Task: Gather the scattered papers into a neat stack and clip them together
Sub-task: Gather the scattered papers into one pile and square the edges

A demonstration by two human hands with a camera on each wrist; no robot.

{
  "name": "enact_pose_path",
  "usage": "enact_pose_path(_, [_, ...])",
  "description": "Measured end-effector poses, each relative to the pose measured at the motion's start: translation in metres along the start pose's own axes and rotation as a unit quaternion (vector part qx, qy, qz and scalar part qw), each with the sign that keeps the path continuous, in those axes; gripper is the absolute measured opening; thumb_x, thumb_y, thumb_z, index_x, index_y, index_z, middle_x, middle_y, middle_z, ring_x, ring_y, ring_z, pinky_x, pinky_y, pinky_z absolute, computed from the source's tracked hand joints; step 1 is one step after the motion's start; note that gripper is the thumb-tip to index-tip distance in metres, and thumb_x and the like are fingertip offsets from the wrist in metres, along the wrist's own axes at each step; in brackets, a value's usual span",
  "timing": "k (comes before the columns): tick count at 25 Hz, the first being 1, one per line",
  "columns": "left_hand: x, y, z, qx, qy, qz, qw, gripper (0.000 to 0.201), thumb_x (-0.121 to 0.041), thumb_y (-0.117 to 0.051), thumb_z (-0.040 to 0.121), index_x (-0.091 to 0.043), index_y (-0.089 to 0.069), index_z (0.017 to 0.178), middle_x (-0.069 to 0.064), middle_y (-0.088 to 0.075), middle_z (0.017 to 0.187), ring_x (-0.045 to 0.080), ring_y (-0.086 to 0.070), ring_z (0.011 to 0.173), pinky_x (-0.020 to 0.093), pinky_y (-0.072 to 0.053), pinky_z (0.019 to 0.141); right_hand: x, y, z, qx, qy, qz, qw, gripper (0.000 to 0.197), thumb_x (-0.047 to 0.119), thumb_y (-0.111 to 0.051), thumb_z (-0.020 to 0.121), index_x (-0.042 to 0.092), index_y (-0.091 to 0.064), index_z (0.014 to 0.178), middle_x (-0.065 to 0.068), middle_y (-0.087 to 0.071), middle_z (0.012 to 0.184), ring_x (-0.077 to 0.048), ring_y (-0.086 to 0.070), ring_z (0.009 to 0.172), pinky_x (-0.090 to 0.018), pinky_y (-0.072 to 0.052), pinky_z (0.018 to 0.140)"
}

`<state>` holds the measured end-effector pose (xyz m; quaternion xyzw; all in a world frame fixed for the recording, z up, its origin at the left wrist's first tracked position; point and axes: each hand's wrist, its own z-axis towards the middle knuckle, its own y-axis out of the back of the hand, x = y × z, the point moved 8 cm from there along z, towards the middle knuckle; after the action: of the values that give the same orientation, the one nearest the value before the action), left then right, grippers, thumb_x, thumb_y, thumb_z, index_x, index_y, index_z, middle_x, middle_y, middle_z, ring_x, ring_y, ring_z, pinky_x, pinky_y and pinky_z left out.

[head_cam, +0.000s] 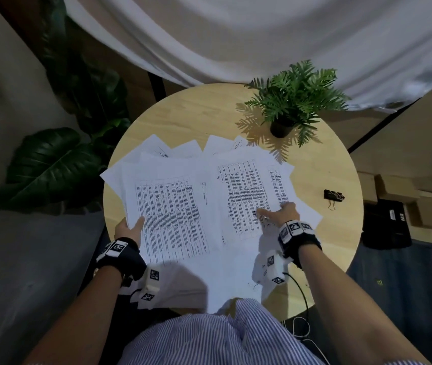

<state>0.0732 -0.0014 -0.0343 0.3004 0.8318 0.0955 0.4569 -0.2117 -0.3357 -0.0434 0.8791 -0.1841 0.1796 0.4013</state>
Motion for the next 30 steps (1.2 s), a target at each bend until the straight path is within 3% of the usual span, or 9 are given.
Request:
enact_pose_path(3, [0.009,-0.01,-0.006,0.03,0.025,-0.014,0.999,0.051,-0.024,-0.053,0.095,0.0,-0.042,0.138,0.021,-0.047,0.143,0.041,-0.046,0.129,0.046,-0.037,0.108,-0.005,-0.046,-0.018,0.059,-0.037,-0.047,0.996,0.077,0.062,-0.077,0.051,0.019,-0.058,0.113,-0.008,-0.064,0.102,-0.024,-0.064,0.092,-0.033,-0.048,0.075])
enact_pose_path(6, [0.009,-0.014,-0.012,0.043,0.037,-0.018,0.998,0.052,-0.02,-0.051,0.096,0.0,-0.036,0.142,0.02,-0.041,0.148,0.042,-0.041,0.133,0.046,-0.033,0.11,-0.006,-0.078,-0.033,0.101,-0.035,-0.124,0.986,0.09,0.057,-0.075,0.058,0.01,-0.051,0.131,-0.013,-0.058,0.129,-0.032,-0.054,0.12,-0.044,-0.049,0.098])
enact_pose_path(11, [0.01,0.008,-0.003,0.008,0.031,0.006,0.999,0.046,-0.021,-0.051,0.096,-0.003,-0.044,0.138,0.022,-0.051,0.14,0.043,-0.048,0.126,0.048,-0.039,0.104,-0.025,0.005,-0.017,-0.053,-0.067,-0.265,0.96,0.068,0.046,-0.069,0.064,0.005,-0.057,0.117,-0.013,-0.046,0.128,-0.032,-0.04,0.121,-0.044,-0.044,0.099])
enact_pose_path(16, [0.02,0.017,-0.001,0.009,0.046,0.024,0.999,0.049,-0.024,-0.05,0.096,-0.004,-0.042,0.14,0.019,-0.048,0.144,0.041,-0.045,0.13,0.047,-0.036,0.108,-0.041,0.034,-0.004,-0.045,-0.042,-0.031,0.998,0.093,0.043,-0.081,0.063,0.007,-0.035,0.135,-0.016,-0.046,0.129,-0.034,-0.051,0.111,-0.037,-0.048,0.083])
enact_pose_path(18, [0.022,0.008,-0.006,0.026,0.053,0.026,0.998,0.05,-0.025,-0.049,0.097,-0.005,-0.04,0.141,0.018,-0.045,0.146,0.041,-0.043,0.132,0.048,-0.035,0.11,-0.04,0.025,-0.008,-0.008,-0.069,-0.007,0.998,0.102,0.041,-0.083,0.065,0.003,-0.027,0.142,-0.019,-0.047,0.136,-0.036,-0.053,0.118,-0.04,-0.05,0.087])
enact_pose_path(21, [0.024,-0.006,-0.014,0.041,0.063,0.012,0.997,0.051,-0.022,-0.049,0.097,-0.004,-0.037,0.143,0.018,-0.042,0.148,0.041,-0.04,0.134,0.047,-0.032,0.111,-0.032,0.004,-0.019,0.042,-0.066,-0.02,0.997,0.093,0.046,-0.086,0.059,0.002,-0.046,0.131,-0.02,-0.058,0.129,-0.034,-0.059,0.111,-0.04,-0.053,0.085])
enact_pose_path(25, [0.022,-0.015,-0.021,0.037,0.063,0.021,0.997,0.051,-0.017,-0.049,0.097,0.0,-0.034,0.143,0.02,-0.039,0.149,0.041,-0.039,0.135,0.046,-0.032,0.11,0.004,0.005,-0.037,-0.027,0.068,-0.089,0.993,0.047,0.031,-0.074,0.076,0.007,-0.06,0.115,-0.019,-0.067,0.11,-0.035,-0.064,0.097,-0.039,-0.054,0.078])
enact_pose_path(27, [0.021,-0.015,-0.024,0.033,0.062,0.015,0.997,0.05,-0.016,-0.05,0.097,0.0,-0.036,0.142,0.021,-0.041,0.148,0.041,-0.04,0.134,0.046,-0.033,0.109,0.034,0.036,-0.05,-0.111,0.161,-0.112,0.974,0.023,0.014,-0.062,0.082,0.007,-0.065,0.103,-0.023,-0.069,0.095,-0.039,-0.065,0.089,-0.034,-0.043,0.065])
enact_pose_path(30, [0.027,-0.015,-0.026,0.035,0.088,0.006,0.995,0.054,-0.019,-0.052,0.096,-0.001,-0.033,0.144,0.019,-0.038,0.15,0.041,-0.038,0.135,0.047,-0.032,0.111,0.075,0.111,-0.087,-0.247,0.256,0.01,0.935,0.014,0.001,-0.052,0.072,-0.003,-0.063,0.079,-0.029,-0.058,0.068,-0.035,-0.054,0.063,-0.032,-0.03,0.059])
